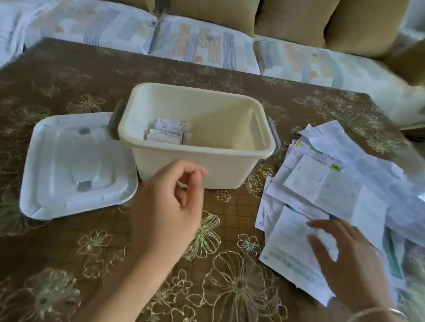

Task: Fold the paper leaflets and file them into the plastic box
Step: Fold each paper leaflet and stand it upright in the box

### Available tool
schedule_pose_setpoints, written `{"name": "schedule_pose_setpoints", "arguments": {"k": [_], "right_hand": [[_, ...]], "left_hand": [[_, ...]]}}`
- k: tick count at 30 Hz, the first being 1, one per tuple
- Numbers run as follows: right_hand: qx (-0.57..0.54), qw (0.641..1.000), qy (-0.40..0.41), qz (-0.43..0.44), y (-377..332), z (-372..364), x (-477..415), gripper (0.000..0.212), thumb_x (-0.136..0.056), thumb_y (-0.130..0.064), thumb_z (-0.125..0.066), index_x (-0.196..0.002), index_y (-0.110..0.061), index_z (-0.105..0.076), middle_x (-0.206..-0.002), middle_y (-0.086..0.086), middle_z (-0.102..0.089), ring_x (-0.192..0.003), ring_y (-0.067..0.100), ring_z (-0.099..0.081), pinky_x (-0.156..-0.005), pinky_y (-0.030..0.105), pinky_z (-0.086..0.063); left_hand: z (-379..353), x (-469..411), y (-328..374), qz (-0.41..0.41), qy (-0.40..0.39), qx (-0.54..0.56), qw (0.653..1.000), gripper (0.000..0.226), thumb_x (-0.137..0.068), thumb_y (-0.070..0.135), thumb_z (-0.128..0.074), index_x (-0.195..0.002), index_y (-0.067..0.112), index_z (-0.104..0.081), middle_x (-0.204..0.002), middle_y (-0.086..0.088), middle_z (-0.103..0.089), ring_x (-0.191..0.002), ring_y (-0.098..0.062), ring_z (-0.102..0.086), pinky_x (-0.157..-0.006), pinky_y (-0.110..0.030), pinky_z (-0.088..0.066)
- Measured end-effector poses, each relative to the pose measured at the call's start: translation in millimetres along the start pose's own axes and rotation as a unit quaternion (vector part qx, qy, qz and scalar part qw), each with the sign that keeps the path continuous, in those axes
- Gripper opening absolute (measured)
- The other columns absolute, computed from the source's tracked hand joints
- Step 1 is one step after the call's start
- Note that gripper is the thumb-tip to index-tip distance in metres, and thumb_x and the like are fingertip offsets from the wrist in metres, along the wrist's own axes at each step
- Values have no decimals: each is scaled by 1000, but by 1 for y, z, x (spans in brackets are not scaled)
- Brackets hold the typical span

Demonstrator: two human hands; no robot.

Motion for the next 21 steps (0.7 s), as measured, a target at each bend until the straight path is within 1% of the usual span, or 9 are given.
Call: {"name": "schedule_pose_setpoints", "arguments": {"k": [2, 3, 5, 6, 9, 14, 16, 18, 21], "right_hand": [[51, 993, -96, 38, 16, -17, 15, 50, -87, -67, -37, -118, -35, -59, -132, -8, -56, -124, 22, -52, -99, 43, -44], [60, 988, -135, 48, 22, -26, 23, 73, -81, -80, -23, -131, -34, -52, -144, -11, -44, -137, 17, -38, -110, 45, -34], [108, 976, -179, 66, 16, -34, 39, 92, -71, -90, -10, -143, -37, -31, -153, -17, -19, -146, 9, -10, -119, 43, -9], [125, 975, -166, 82, 11, -35, 48, 93, -71, -91, -11, -144, -37, -29, -153, -17, -18, -146, 9, -5, -118, 43, -4], [113, 970, -180, 118, -9, -45, 69, 91, -73, -91, -18, -145, -36, -29, -154, -15, -21, -146, 12, -5, -115, 45, -1], [35, 965, -183, 186, -39, -60, 87, 90, -71, -90, -15, -148, -43, -14, -154, -25, 2, -141, -5, 13, -118, 36, 11], [-21, 966, -170, 196, -49, -60, 85, 84, -75, -86, -17, -146, -42, -21, -153, -26, -8, -142, -8, 6, -120, 34, 5], [-95, 965, -161, 184, -54, -61, 83, 78, -79, -80, -24, -144, -38, -29, -150, -24, -21, -141, -8, -7, -121, 33, -5], [-174, 973, -96, 119, -51, -52, 74, 67, -80, -61, -48, -140, -33, -37, -144, -15, -39, -132, 2, -34, -113, 35, -31]], "left_hand": [[-23, 27, 2, 8, -68, -18, 997, 11, -95, 23, -58, -92, 29, -66, -63, 14, -60, -49, -10, -54, -41, -26, -41], [-34, 39, 4, 13, -103, -30, 994, 11, -94, 23, -59, -92, 31, -67, -65, 16, -61, -50, -9, -55, -42, -22, -40], [-50, 61, 6, 32, -159, -46, 986, 11, -93, 24, -60, -96, 32, -67, -74, 21, -64, -56, -5, -59, -45, -18, -45], [-56, 70, 7, 43, -180, -49, 982, 11, -93, 24, -60, -98, 32, -67, -76, 22, -64, -59, -4, -60, -47, -19, -48], [-65, 88, 4, 85, -224, -86, 967, 15, -95, 29, -57, -108, 34, -62, -85, 24, -63, -64, 2, -60, -54, -17, -52], [-54, 97, -9, 168, -221, -83, 957, 37, -89, 39, -65, -123, 32, -51, -95, 21, -66, -68, 0, -60, -58, -24, -52], [-47, 98, -21, 227, -209, -43, 950, 48, -85, 36, -72, -126, 27, -51, -89, 16, -69, -75, 2, -60, -65, -20, -48], [-42, 98, -28, 259, -204, -16, 944, 47, -81, 30, -77, -123, 24, -58, -83, 13, -71, -79, 2, -62, -70, -21, -46], [-35, 95, -26, 246, -217, 15, 944, 16, -81, 23, -77, -97, 23, -74, -74, 13, -70, -69, 1, -63, -60, -10, -45]]}}
Point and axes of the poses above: each hand's wrist, its own x-axis away from the middle knuckle, its own z-axis out of the back of the hand, y = z × x, the point moved 7 cm from there along -x, towards the middle knuckle
